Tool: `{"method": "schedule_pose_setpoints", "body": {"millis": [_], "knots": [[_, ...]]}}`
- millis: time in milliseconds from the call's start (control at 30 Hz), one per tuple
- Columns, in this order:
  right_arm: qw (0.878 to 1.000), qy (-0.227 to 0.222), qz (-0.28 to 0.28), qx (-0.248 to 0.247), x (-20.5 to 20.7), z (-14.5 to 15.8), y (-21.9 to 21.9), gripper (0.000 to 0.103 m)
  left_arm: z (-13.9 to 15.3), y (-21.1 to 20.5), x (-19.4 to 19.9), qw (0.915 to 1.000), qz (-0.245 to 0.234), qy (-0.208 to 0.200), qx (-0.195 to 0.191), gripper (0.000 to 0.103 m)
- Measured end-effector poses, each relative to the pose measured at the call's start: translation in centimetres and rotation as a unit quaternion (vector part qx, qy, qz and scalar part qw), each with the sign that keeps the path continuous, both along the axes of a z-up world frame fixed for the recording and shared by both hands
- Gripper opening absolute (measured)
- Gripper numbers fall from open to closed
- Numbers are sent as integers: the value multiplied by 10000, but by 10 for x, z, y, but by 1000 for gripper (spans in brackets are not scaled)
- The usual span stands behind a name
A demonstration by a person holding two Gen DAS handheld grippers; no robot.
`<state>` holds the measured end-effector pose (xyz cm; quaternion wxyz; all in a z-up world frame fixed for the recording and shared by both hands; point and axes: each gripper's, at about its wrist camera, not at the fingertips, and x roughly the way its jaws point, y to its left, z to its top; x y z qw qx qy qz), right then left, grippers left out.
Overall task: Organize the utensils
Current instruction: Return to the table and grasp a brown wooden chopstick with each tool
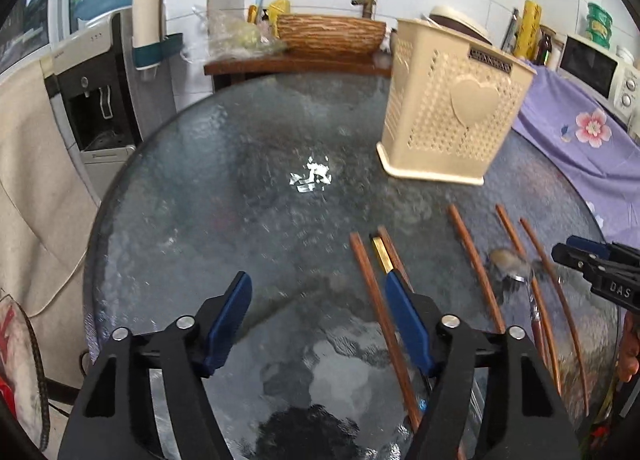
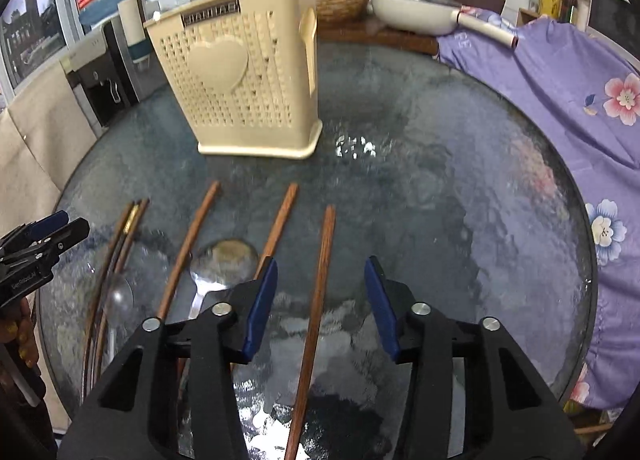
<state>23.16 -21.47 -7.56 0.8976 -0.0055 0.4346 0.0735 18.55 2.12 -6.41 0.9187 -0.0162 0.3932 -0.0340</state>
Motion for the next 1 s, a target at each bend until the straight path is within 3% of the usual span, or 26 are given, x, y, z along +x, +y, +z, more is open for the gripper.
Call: {"method": "schedule_pose_setpoints", "body": {"millis": [200,1000], "knots": [[9997,168,-49,-197,2,-7,6,31,-7,-13,-2,9997,-187,131,73,57],[9986,445,5,-290,14,-14,16,19,-17,-36,20,9967,-405,453,533,30]]}}
